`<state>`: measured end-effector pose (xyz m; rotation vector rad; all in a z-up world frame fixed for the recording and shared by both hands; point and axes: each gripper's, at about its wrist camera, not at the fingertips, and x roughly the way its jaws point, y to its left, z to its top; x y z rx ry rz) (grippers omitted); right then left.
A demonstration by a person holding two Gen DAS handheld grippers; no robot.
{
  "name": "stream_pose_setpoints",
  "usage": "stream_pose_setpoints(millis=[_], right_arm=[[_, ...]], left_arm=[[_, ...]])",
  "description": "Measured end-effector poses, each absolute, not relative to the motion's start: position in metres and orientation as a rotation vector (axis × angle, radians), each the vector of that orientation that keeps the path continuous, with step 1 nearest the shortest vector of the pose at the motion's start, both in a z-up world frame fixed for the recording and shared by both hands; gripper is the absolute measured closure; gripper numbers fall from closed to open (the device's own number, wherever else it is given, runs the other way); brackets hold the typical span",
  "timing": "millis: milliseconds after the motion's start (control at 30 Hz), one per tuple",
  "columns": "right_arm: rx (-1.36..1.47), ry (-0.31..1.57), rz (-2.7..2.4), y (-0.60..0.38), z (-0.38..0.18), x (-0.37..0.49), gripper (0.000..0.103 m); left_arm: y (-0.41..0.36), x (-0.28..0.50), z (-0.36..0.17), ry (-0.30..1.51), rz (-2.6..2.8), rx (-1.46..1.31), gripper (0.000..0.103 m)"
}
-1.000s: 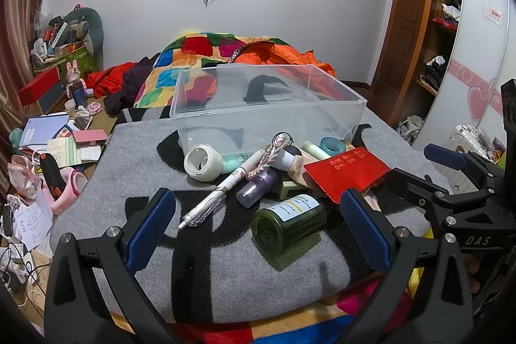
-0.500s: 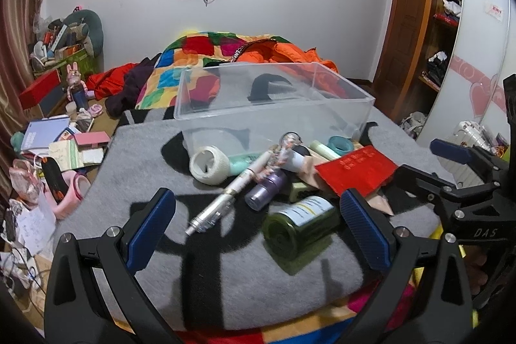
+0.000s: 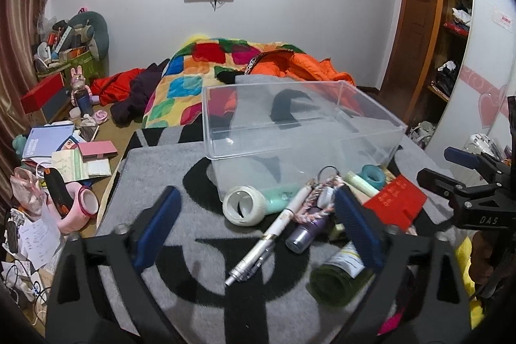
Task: Organize objects
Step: 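Grasp the white tape roll with the left gripper while the right grasps the red packet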
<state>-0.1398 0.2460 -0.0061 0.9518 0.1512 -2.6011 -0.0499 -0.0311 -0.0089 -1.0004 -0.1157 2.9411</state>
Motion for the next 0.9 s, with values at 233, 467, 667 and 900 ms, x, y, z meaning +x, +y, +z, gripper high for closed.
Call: stream_pose_setpoints(millis=[233, 467, 667, 900], right_arm=[[1.024, 0.098, -2.513, 0.244, -0.016, -0.156, 0.015], [1.013, 0.151, -2.473, 0.252, -0.024, -0.124, 0.014], [1.094, 0.23, -2.439, 0.25, -0.043, -0.118, 0.01], [1.165, 0.195, -2.437, 0.254, -0.056, -0.133, 0.001]], left_arm=[[-0.052, -0.076, -0.03, -0.213, 2.892, -1.141, 0.025], [-0.066, -0.094, -0.057, -0.363, 2.791, -1.272, 0.031], [-0.067, -0.104, -0.065, -0.423, 2.763, -1.297, 0.034], [-0.068, -0.107, -0.066, -0.487, 2.707, -1.27, 0.063]])
